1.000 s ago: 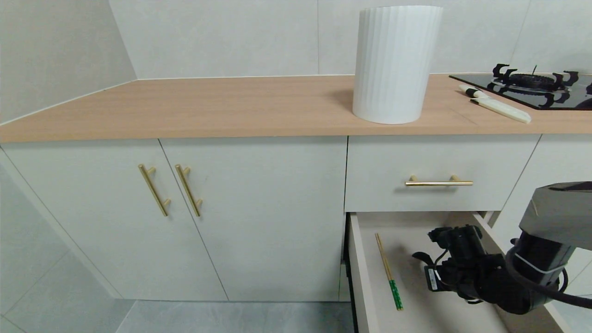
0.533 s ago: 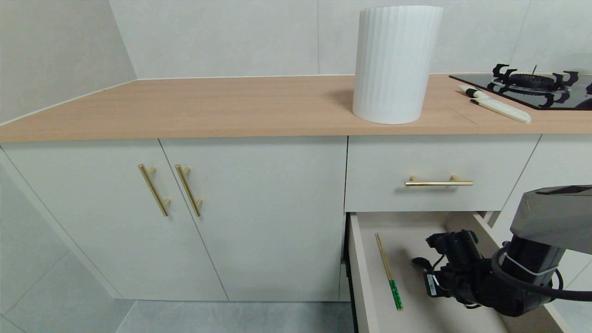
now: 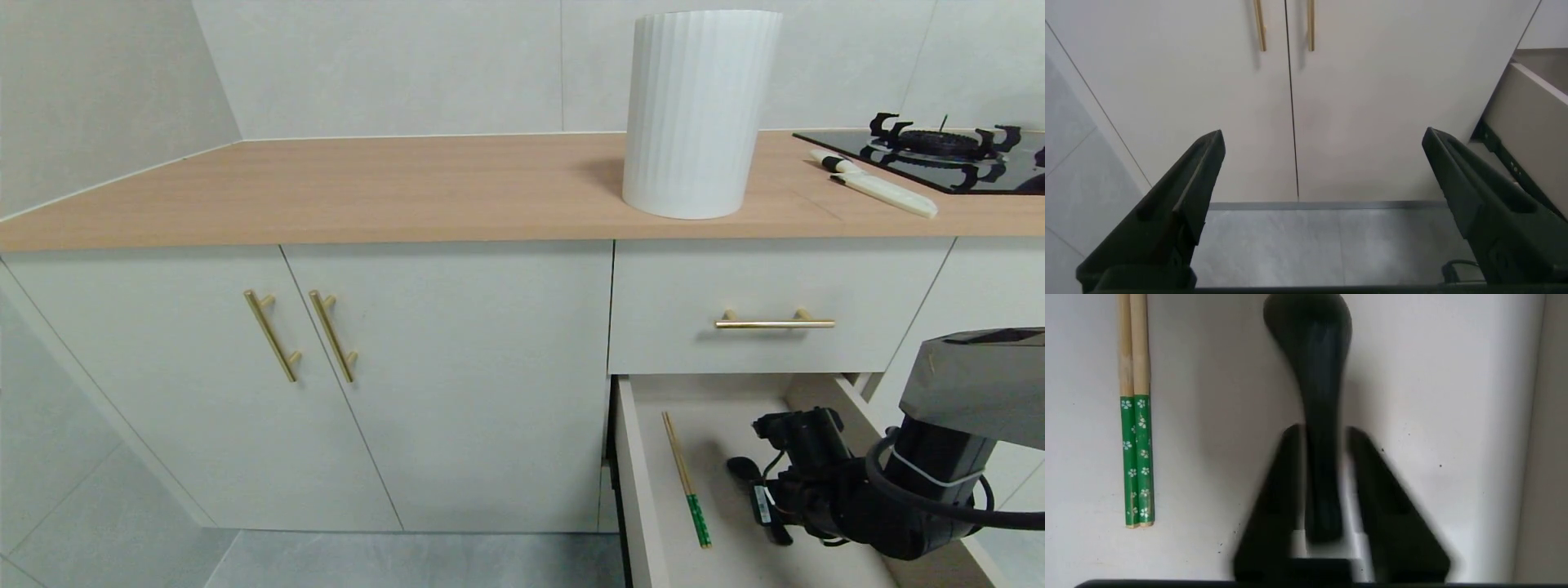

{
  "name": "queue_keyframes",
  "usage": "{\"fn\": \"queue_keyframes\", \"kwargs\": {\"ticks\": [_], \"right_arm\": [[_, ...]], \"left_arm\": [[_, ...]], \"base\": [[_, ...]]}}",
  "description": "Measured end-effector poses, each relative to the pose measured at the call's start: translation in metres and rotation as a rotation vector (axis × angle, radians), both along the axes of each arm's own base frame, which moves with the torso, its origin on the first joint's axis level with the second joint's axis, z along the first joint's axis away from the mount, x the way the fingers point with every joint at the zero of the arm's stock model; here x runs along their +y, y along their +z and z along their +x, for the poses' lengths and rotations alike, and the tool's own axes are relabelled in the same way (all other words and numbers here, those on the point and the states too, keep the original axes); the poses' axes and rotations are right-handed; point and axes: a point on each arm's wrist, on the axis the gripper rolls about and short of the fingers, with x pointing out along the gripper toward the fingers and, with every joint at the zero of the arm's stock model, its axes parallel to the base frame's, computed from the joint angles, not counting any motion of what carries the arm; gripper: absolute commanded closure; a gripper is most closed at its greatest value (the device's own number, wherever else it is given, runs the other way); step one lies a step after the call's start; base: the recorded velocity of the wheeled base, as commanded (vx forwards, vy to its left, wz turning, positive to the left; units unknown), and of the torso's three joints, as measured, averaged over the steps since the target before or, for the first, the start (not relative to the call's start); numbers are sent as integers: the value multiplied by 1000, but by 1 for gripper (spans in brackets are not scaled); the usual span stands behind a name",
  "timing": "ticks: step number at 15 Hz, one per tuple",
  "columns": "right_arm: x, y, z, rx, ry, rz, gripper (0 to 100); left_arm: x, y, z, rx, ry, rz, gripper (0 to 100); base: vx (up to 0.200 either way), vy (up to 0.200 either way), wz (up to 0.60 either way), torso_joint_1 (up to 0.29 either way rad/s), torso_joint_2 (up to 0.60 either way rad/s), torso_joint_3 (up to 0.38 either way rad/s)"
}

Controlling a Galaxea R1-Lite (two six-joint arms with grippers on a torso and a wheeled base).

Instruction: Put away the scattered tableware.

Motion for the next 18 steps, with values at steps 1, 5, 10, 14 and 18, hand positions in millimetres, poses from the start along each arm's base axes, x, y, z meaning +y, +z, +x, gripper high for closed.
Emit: {"fn": "queue_keyframes", "kwargs": {"ticks": [1, 5, 10, 14, 18], "right_arm": [[0, 0, 0, 0, 0, 0, 0], [0, 0, 0, -1, 0, 0, 0], [-1, 10, -4, -13, 0, 4, 0], [-4, 31, -14, -25, 2, 10, 0], [-7, 79, -39, 66, 13, 5, 0]], "left_arm": [[0, 0, 0, 0, 0, 0, 0], [0, 0, 0, 0, 0, 0, 0], [0, 0, 0, 0, 0, 0, 0], [0, 0, 0, 0, 0, 0, 0], [0, 0, 0, 0, 0, 0, 0]], "base": [[0, 0, 0, 0, 0, 0], [0, 0, 0, 0, 0, 0], [0, 0, 0, 0, 0, 0], [0, 0, 0, 0, 0, 0], [0, 0, 0, 0, 0, 0]]}}
